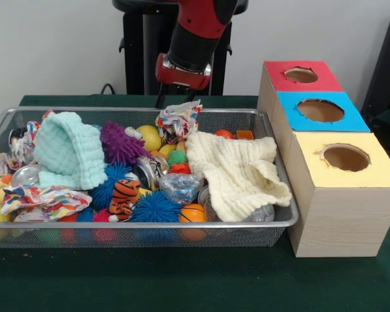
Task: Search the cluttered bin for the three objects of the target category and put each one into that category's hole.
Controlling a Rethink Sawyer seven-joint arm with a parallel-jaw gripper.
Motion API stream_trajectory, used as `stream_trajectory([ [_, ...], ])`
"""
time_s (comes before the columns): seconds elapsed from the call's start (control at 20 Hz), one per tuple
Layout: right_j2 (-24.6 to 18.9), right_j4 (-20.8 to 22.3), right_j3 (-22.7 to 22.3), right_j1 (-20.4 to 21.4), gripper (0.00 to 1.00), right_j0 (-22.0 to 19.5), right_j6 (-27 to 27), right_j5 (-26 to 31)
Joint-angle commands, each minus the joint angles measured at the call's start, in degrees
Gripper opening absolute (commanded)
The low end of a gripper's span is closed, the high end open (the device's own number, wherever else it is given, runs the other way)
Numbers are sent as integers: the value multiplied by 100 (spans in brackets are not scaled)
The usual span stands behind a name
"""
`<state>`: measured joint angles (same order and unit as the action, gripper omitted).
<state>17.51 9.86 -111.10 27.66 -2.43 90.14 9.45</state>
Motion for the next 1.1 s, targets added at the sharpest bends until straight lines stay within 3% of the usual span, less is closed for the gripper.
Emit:
stream_trajectory([
  [0.05,-298,6,498,-82,100,-248,959,-788],
  [0.65,-783,384,439,331,100,-534,595,-849],
  [1.1,-1093,463,327,481,100,-735,807,-1035],
])
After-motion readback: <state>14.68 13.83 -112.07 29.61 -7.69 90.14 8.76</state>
